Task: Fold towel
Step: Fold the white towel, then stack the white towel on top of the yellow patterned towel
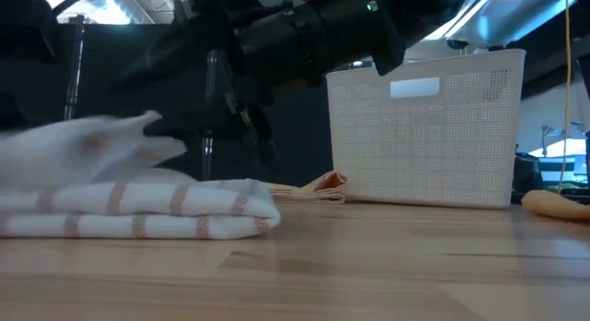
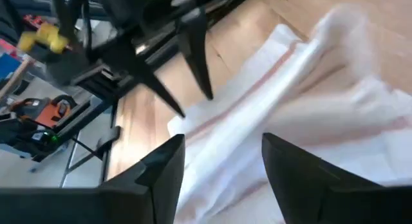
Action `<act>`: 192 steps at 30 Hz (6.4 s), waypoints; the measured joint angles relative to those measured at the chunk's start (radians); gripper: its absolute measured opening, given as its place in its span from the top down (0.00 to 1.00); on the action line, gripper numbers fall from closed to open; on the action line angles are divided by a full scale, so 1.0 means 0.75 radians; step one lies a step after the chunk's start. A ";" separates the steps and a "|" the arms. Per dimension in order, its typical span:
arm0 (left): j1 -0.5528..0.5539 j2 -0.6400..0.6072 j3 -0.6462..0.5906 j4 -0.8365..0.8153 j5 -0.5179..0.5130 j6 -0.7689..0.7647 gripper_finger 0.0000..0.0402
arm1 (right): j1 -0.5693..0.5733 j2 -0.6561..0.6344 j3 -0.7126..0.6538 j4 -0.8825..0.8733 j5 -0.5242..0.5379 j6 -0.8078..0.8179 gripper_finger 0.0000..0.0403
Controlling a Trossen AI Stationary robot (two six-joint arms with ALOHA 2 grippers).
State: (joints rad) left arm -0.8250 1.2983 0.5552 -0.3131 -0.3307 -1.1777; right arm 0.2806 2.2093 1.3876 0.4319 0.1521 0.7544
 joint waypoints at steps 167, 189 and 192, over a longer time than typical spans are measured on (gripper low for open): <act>0.148 0.257 0.090 0.426 -0.252 0.405 0.64 | 0.191 -0.352 0.103 -1.328 0.117 -0.708 0.49; 0.251 0.259 0.069 -0.014 -0.144 0.110 0.64 | 0.155 -0.221 -0.420 -0.399 0.314 -0.104 0.49; 0.186 0.246 0.112 -0.012 -0.070 0.083 0.64 | 0.114 -0.217 -0.403 -0.428 0.371 -0.212 0.49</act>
State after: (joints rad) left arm -0.6858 1.4830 0.6394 -0.3225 -0.3830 -1.1158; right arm 0.3661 2.0467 1.0853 0.1110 0.4304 0.5955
